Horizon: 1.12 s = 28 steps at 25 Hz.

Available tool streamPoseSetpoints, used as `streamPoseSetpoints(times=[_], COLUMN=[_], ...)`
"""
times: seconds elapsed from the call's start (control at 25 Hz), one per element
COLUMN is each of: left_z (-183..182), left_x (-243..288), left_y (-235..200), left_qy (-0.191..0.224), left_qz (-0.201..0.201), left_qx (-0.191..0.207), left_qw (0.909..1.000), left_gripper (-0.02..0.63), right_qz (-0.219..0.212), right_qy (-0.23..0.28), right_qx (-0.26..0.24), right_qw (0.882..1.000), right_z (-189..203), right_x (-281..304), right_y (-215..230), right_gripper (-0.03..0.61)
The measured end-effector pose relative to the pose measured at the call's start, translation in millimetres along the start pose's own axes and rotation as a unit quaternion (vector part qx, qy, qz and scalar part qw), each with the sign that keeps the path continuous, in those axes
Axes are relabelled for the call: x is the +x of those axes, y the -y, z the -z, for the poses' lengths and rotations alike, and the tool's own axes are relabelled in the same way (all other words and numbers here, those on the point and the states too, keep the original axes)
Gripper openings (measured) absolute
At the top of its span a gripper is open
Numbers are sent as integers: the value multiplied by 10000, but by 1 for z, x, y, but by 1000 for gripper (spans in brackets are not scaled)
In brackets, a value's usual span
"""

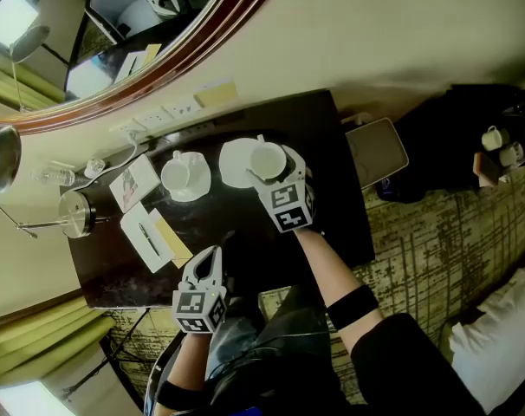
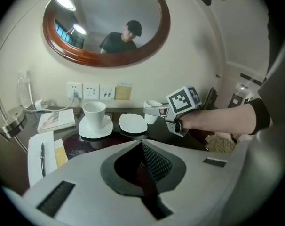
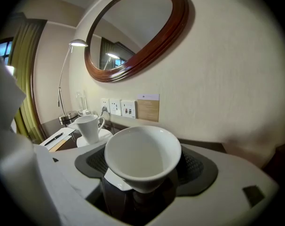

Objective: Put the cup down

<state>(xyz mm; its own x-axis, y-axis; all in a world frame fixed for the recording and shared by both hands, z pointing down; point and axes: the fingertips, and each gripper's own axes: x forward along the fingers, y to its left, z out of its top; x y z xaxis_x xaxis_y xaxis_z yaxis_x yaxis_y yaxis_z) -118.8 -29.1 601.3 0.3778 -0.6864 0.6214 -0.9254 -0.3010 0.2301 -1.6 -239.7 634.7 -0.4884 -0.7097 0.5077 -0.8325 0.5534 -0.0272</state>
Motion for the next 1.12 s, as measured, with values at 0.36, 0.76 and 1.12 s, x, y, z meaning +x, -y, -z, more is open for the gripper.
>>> streamPoseSetpoints(times=[0.36,0.76,1.12], left_z=[2,-2,-6], left_x=[10,15,19], left_y=[20,31,37], left_qy=[-50,-53,-67], left_qz=[86,106,161], left_qx=[-13,29,89], left_qw=[10000,9999,9998], left_gripper=[0,0,0], right_qz=[85,26,79], right_qy=[-273,-390,-421], right_qx=[84,190,309], right_qw=[9996,9991,9986], right_z=[50,74,82], right_x=[-38,-49,-53], right_y=[38,48,47], right_gripper=[434,436,476])
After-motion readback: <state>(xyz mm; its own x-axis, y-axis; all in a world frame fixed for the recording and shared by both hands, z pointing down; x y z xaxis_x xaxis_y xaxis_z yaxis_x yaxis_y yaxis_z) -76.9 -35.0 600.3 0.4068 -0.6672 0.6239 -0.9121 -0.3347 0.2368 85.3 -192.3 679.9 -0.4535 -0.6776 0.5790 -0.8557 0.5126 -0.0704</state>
